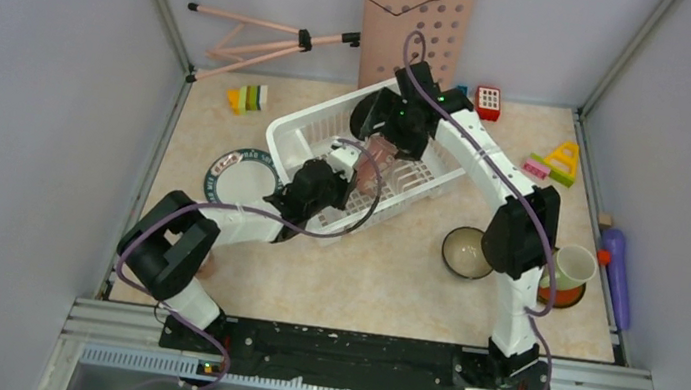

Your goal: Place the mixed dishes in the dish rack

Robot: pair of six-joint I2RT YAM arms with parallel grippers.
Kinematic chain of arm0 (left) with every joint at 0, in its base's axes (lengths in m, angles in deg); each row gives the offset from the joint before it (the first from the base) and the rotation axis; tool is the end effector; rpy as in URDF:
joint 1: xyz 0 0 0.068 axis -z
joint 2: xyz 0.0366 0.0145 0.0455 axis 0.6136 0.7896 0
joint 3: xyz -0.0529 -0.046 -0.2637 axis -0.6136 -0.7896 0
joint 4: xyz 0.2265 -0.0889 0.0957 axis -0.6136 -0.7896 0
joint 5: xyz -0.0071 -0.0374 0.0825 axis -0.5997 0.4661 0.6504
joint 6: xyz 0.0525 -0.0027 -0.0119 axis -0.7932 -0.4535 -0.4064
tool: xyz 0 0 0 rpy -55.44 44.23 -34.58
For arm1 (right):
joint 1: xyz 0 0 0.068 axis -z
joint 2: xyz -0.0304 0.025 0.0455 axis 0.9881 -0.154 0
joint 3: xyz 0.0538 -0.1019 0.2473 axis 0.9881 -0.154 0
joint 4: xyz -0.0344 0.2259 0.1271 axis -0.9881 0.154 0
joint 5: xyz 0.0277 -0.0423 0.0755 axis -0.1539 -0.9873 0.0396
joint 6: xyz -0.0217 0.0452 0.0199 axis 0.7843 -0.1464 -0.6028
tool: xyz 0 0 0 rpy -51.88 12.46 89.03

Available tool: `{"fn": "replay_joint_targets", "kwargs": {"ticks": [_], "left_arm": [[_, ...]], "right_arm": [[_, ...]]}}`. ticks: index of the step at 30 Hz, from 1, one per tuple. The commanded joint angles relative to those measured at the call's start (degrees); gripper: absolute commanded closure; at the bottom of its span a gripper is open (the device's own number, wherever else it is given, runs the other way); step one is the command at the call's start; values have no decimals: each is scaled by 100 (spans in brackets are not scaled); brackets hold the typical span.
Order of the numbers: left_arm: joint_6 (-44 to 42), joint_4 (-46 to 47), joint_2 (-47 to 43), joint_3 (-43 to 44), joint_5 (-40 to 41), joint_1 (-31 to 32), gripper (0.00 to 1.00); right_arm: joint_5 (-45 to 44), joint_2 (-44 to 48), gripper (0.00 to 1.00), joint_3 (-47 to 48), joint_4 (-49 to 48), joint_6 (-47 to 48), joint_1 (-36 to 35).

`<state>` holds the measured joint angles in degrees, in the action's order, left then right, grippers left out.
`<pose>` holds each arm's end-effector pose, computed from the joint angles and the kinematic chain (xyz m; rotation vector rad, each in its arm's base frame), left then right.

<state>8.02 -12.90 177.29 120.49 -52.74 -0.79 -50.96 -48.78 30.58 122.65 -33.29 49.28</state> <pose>0.2665 -0.1973 0.1967 0.5029 1.8769 -0.3926 0.3881 0.2425 0.3110 0.3086 2.5835 0.5801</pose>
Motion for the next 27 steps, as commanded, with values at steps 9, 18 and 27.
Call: {"fn": "replay_joint_targets", "kwargs": {"ticks": [9, 18, 27], "left_arm": [[-386, 629, 110, -80, 557, 292, 100], [-676, 902, 249, -99, 1010, 513, 100], [-669, 1231, 241, -259, 1121, 597, 100]], "right_arm": [[382, -56, 1, 346, 816, -249, -3], [686, -65, 15, 173, 575, -957, -184], [774, 3, 52, -498, 146, -1362, -268]]}}
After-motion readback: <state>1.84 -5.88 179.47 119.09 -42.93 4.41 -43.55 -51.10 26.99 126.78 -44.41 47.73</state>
